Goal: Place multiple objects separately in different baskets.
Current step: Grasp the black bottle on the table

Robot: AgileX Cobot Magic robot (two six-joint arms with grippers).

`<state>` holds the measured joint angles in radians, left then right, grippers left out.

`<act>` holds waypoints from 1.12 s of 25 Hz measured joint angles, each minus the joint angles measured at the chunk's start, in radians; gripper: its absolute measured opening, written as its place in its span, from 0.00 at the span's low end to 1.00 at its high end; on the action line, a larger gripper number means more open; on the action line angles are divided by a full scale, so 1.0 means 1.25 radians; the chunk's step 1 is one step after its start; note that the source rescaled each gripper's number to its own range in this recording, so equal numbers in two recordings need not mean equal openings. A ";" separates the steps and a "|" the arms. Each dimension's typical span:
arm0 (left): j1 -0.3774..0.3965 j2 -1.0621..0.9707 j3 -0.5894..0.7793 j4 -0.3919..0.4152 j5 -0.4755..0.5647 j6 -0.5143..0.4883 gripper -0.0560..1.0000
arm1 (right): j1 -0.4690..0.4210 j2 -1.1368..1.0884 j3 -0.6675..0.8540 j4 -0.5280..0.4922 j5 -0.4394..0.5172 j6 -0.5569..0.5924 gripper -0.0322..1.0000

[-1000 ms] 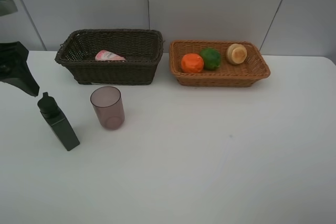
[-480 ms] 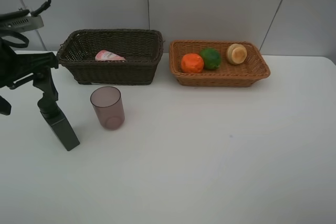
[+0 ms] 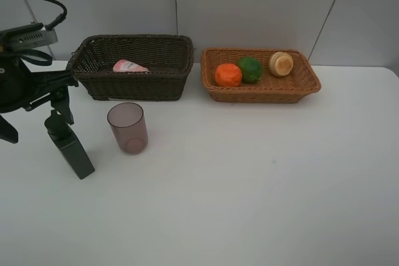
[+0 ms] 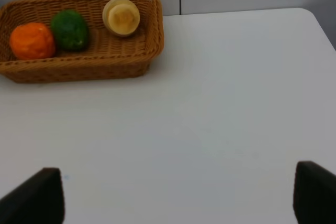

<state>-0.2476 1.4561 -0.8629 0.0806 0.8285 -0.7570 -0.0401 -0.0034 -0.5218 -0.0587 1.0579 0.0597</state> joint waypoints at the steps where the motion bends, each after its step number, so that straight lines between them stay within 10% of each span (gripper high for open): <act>1: 0.000 0.007 0.000 0.000 -0.004 -0.007 1.00 | 0.000 0.000 0.000 0.000 0.000 0.000 0.88; 28: -0.001 0.038 0.096 0.000 -0.185 -0.047 1.00 | 0.000 0.000 0.000 0.000 0.000 0.000 0.88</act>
<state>-0.2483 1.5040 -0.7429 0.0801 0.5968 -0.8159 -0.0401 -0.0034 -0.5218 -0.0587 1.0579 0.0597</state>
